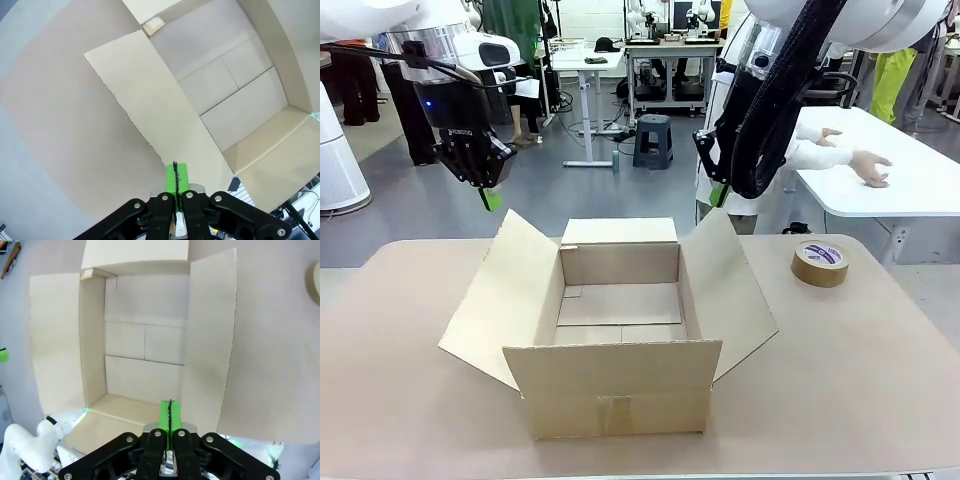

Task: Wrap the clocks to prevent damage.
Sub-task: Open the side flaps of the Package Box.

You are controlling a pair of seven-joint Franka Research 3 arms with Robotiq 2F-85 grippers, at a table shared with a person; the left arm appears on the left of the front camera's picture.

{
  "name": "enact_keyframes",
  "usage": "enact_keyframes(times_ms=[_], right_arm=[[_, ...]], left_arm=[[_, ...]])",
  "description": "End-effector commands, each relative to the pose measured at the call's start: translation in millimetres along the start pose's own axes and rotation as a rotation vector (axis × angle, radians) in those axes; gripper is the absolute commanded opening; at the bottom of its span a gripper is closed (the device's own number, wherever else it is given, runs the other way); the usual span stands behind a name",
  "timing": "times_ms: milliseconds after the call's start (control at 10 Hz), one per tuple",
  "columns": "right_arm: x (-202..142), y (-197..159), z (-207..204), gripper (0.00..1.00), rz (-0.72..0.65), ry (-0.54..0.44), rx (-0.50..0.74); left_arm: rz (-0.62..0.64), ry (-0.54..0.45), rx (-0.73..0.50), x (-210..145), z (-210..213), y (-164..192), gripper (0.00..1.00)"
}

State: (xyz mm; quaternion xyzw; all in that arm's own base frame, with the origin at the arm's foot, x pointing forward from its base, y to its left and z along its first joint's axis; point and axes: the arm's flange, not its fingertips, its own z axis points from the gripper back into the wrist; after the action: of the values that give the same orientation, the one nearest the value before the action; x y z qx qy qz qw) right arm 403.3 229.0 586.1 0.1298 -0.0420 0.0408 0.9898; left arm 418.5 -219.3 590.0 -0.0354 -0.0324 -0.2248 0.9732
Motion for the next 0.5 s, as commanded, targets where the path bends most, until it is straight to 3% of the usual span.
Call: enact_keyframes(times_ms=[0,400], right_arm=[[-2,-2,-25,0.01,-0.059,0.001,-0.019],[1,-1,-68,0.01,-0.198,-0.055,-0.045]], left_arm=[[0.140,-0.009,0.027,4,-13,-3,0.00],[0.404,-0.104,0.186,-1,-44,-19,0.00]])
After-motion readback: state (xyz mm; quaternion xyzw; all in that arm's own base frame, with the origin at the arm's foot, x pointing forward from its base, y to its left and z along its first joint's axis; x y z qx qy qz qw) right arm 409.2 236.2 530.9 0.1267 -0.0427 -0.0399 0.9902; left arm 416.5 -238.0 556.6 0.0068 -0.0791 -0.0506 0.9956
